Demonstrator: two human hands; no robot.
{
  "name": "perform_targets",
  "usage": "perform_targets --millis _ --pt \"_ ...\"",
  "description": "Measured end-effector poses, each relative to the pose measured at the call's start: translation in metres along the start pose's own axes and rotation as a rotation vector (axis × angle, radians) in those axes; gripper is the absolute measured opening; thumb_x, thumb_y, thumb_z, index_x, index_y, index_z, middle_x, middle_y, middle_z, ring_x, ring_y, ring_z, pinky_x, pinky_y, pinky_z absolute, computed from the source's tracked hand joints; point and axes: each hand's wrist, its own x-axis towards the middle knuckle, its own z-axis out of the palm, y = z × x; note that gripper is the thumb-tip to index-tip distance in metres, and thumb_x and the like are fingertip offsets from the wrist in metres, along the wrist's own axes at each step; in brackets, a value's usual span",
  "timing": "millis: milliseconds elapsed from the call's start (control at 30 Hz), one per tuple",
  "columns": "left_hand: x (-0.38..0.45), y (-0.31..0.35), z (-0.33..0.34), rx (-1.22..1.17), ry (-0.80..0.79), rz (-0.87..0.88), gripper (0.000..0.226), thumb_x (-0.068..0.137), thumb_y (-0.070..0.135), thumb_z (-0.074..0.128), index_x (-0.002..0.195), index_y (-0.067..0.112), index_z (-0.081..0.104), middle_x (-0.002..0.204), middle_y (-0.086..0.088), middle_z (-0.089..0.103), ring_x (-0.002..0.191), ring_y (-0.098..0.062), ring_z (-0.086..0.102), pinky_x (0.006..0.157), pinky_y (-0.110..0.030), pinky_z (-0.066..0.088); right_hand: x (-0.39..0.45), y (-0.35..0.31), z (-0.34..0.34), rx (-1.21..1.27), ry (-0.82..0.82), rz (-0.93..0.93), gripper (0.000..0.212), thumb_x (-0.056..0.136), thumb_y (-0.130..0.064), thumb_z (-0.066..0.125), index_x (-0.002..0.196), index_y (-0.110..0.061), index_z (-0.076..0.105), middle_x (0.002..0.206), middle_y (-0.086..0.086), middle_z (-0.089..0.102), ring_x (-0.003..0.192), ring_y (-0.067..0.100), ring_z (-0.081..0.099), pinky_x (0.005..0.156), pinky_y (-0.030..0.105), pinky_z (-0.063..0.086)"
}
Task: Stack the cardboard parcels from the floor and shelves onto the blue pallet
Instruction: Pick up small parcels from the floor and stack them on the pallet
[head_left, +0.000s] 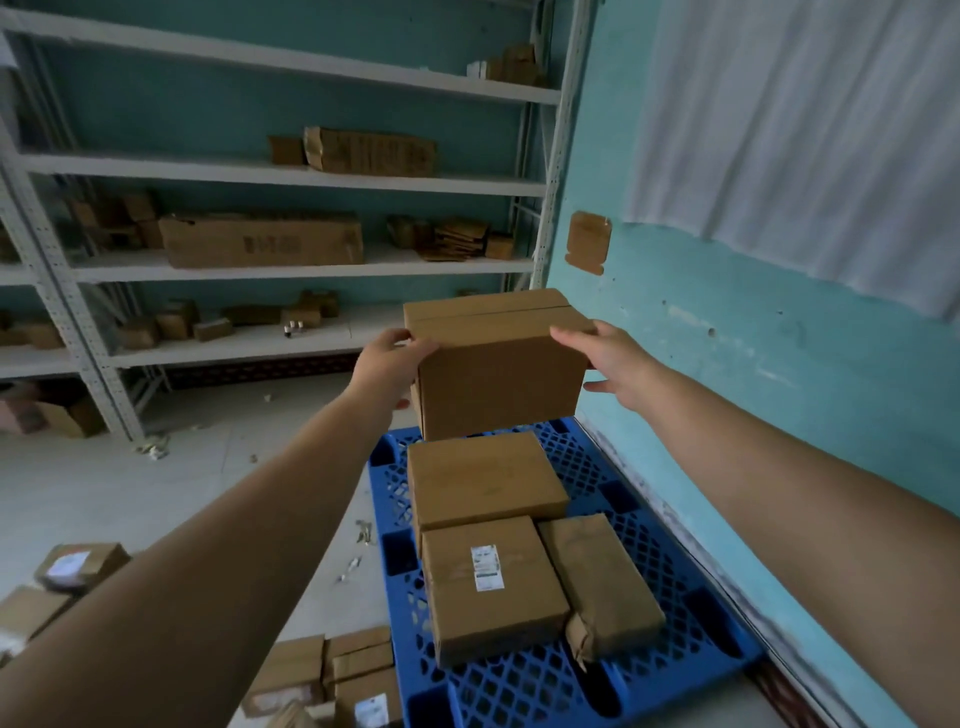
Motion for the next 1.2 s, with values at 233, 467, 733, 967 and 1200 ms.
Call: perform_targets --millis 233,467,733,967,1200 --pt "0.056 -0.007 0.032 0.04 -0.026 -0.009 0.042 0.089 0.034 0.053 0.129 0.021 0.047 0.114 -0.006 0.058 0.106 -0.025 0.055 0.084 -0.039 0.047 0.053 0.021 -0.005 -0.005 -0.016 0.028 0.04 0.088 -0.04 0.061 0.12 -0.02 0.048 0.107 -0.006 0.055 0.089 0.012 0.053 0.072 0.028 0.044" --pt "0.137 -0.004 0.08 0.021 -0.082 -0.002 0.042 0.088 0.035 0.055 0.127 0.022 0.049 0.113 -0.002 0.057 0.1 -0.022 0.054 0.073 -0.035 0.045 0.132 0.033 -0.029 -0.047 0.042 0.062 0.053 0.085 -0.044 0.063 0.13 -0.021 0.046 0.125 -0.006 0.05 0.119 0.018 0.044 0.094 0.04 0.04" --pt "0.191 -0.025 0.154 0.016 -0.121 -0.06 0.049 0.09 0.031 0.055 0.135 0.018 0.043 0.127 -0.004 0.054 0.096 -0.016 0.051 0.08 -0.03 0.041 0.203 0.091 -0.059 -0.019 0.024 0.138 0.027 0.088 -0.038 0.062 0.11 -0.028 0.05 0.101 -0.012 0.054 0.097 0.011 0.048 0.09 0.036 0.041" --pt "0.202 -0.065 0.262 0.072 -0.068 -0.167 0.045 0.089 0.032 0.055 0.133 0.023 0.044 0.118 0.0 0.056 0.104 -0.02 0.054 0.083 -0.035 0.045 0.266 0.172 -0.129 -0.01 -0.1 0.167 0.024 0.09 -0.034 0.061 0.11 -0.028 0.048 0.094 -0.016 0.053 0.095 0.011 0.048 0.088 0.033 0.04" --pt "0.193 -0.085 0.367 0.067 -0.032 -0.258 0.051 0.09 0.027 0.055 0.138 0.022 0.038 0.128 -0.001 0.053 0.107 -0.018 0.051 0.093 -0.035 0.043 0.32 0.238 -0.201 0.001 -0.22 0.185 0.026 0.088 -0.027 0.065 0.11 -0.026 0.05 0.092 -0.017 0.055 0.082 0.0 0.052 0.084 0.029 0.041"
